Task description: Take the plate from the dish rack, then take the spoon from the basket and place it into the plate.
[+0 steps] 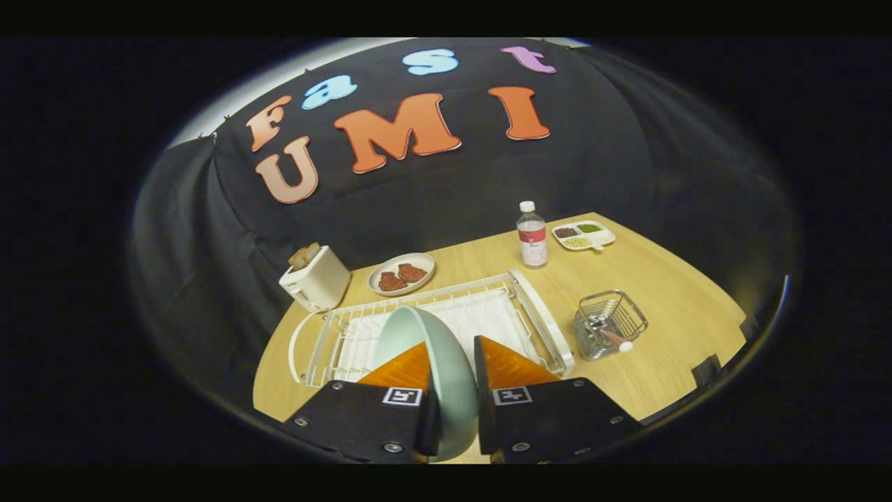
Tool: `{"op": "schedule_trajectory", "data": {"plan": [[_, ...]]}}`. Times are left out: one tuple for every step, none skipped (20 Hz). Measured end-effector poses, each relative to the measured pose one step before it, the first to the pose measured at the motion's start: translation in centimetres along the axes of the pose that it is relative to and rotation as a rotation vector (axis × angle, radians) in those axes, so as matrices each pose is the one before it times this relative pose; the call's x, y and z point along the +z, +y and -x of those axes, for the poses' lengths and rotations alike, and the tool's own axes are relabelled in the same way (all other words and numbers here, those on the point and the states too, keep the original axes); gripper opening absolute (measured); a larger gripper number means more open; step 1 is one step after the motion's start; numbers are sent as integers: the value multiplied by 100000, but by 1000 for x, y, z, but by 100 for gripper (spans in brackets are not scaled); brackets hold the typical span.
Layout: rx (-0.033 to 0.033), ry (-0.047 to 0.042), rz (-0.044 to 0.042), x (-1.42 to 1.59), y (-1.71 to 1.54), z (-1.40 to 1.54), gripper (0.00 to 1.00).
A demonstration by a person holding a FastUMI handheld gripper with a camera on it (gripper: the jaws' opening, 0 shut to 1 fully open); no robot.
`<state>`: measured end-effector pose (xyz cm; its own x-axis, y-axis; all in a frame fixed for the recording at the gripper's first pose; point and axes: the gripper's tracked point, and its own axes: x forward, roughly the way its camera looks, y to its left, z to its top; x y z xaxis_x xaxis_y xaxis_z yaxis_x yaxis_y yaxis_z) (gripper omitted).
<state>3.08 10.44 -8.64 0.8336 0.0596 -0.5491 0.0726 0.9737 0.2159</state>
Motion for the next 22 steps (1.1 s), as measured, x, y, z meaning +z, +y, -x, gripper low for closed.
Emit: {"op": "schedule_trajectory", "data": {"plan": [[1917, 905, -1697, -1027, -161, 469, 22], [1467, 1647, -1633, -1164, -298, 336, 22], [1852, 1180, -1640, -1132, -159, 348, 22], [1542, 1506, -1760, -1177, -336, 442, 22], [1053, 1268, -1517, -1010, -377, 39, 22], [1202, 1115, -1383, -1140, -297, -7, 22], [1387, 1238, -1229, -1013, -254, -34, 22], [1279, 632, -1554, -1001, -350, 169, 22], [1080, 575, -1390, -879, -343, 13, 22], [972, 601, -1348, -840, -368, 163, 22], [444, 601, -1026, -756, -389, -105, 22], [-163, 216, -1332, -765, -438, -159, 22], [236, -65, -830, -501, -330, -299, 22], [194, 466, -909, -564, -195, -216, 22], [191, 779, -1000, -480, -296, -354, 22], [336, 826, -1106, -537, -391, -166, 22], [359, 1000, -1159, -459, -231, -328, 22], [746, 856, -809, -441, -107, -337, 22], [680, 603, -651, -263, 19, -333, 22], [394, 552, -592, -246, -87, -391, 22], [16, 621, -441, -368, -332, -227, 22], [908, 98, -1276, -80, -105, -131, 22]]}}
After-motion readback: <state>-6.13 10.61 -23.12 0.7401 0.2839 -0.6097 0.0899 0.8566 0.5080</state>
